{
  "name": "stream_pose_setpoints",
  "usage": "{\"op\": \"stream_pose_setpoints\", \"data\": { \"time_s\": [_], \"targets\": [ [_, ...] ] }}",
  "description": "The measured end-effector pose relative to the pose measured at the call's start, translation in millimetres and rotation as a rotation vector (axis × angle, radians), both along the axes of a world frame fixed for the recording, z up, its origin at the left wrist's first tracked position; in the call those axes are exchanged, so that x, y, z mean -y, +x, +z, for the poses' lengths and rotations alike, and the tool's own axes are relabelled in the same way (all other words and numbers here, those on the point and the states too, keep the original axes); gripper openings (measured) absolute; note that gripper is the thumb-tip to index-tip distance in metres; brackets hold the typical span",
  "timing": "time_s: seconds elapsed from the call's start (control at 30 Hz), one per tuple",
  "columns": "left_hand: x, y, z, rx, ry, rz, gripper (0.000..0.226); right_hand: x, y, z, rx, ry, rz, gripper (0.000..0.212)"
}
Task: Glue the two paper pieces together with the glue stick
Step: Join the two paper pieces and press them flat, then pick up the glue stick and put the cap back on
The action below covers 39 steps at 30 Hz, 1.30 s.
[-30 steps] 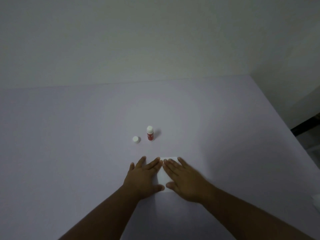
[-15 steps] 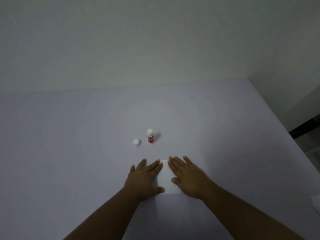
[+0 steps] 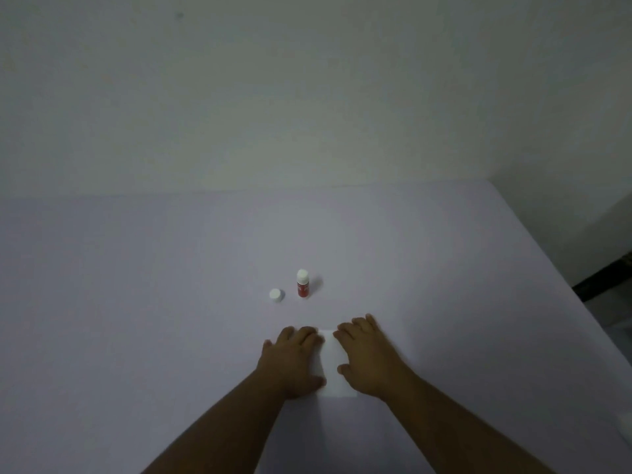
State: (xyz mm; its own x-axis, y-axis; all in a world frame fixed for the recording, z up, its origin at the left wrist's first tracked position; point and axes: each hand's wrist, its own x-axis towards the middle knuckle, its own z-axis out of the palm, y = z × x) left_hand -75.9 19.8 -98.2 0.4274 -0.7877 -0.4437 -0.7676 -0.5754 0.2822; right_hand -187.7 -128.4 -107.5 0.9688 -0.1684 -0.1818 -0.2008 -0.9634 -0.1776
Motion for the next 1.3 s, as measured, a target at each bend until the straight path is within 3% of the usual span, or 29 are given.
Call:
{"op": "stream_pose_setpoints", "data": {
  "time_s": [0.2, 0.33, 0.4, 0.5, 0.6, 0.87, 1.0, 1.13, 1.23, 1.3],
  "targets": [
    [0.9, -1.7, 5.3, -0.054, -0.188, 0.153, 0.065, -1.2, 1.8, 3.2, 0.036, 0.038, -0.022, 0.060],
    [14.5, 6.8, 19.3, -0.070, -0.481, 0.486, 0.044, -0.7, 7.4, 6.9, 0.110, 0.086, -0.073, 0.056],
    [25.6, 19.1, 29.3, -0.103, -0.597, 0.693, 0.046, 0.2, 12.5, 9.3, 0.171, 0.169, -0.144, 0.054],
    [42.4, 39.3, 38.8, -0.184, -0.627, 0.851, 0.068, 3.9, 25.4, 15.5, 0.243, 0.292, -0.295, 0.050],
    [54.0, 52.3, 37.8, -0.222, -0.581, 0.827, 0.069, 9.7, 40.2, 18.4, 0.256, 0.368, -0.395, 0.047],
    [55.6, 64.7, 30.8, -0.385, -0.646, 0.851, 0.013, 17.4, 65.7, 28.6, 0.242, 0.692, -0.610, 0.041],
    [46.2, 67.8, 41.9, -0.632, -0.708, 0.893, 0.011, 15.0, 70.6, 46.4, 0.181, 1.037, -0.803, 0.038],
    [37.3, 66.8, 54.8, -0.774, -0.773, 0.938, 0.028, 7.9, 67.8, 64.5, 0.154, 1.491, -0.873, 0.024],
    [32.1, 64.9, 65.8, -0.827, -0.817, 0.956, 0.028, 1.6, 61.2, 71.5, 0.267, 1.666, -0.814, 0.016],
    [28.6, 62.3, 73.3, -0.846, -0.846, 0.955, 0.028, -4.2, 56.3, 76.4, 0.337, 1.628, -0.767, 0.008]
  ]
}}
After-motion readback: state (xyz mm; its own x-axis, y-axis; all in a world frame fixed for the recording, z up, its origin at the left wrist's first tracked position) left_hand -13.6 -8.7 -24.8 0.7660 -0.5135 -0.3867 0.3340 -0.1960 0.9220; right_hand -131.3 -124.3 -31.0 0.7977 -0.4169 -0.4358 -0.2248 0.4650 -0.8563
